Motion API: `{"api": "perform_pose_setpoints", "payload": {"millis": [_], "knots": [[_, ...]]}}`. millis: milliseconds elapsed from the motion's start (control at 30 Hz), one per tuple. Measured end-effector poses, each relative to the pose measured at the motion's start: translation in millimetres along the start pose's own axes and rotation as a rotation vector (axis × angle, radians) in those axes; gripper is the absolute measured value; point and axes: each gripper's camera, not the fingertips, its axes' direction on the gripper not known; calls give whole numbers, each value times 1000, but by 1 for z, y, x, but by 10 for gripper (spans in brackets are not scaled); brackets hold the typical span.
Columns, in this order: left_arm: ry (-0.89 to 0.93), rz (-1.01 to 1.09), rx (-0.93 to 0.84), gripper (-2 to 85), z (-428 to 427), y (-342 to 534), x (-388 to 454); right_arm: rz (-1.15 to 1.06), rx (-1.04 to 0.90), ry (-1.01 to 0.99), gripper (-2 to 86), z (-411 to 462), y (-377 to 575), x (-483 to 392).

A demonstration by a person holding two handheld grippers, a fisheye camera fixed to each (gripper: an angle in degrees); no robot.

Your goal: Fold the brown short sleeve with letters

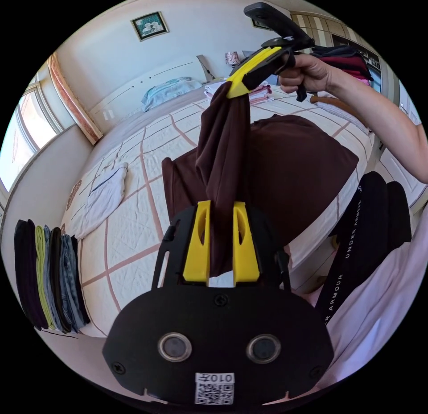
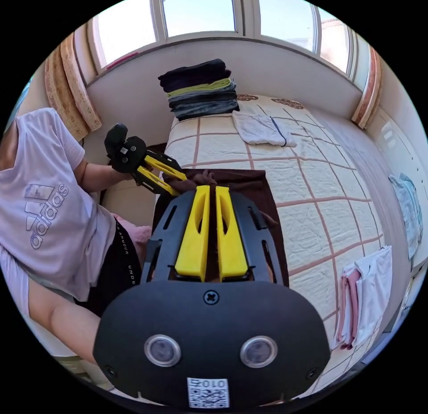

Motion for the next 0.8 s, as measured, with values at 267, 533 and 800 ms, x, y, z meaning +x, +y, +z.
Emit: {"api": "perform_pose_setpoints", "payload": {"millis": [267,533,800], "knots": [[-98,214,211,4,-43,21,24,162,96,6,43,-33,61,-32],[-47,447,273,1,-33,33,15,127,188,-76,42,-47,107,-67],[191,112,131,3,1,-12,-98,162,90,15,39,-55,30,4]]}}
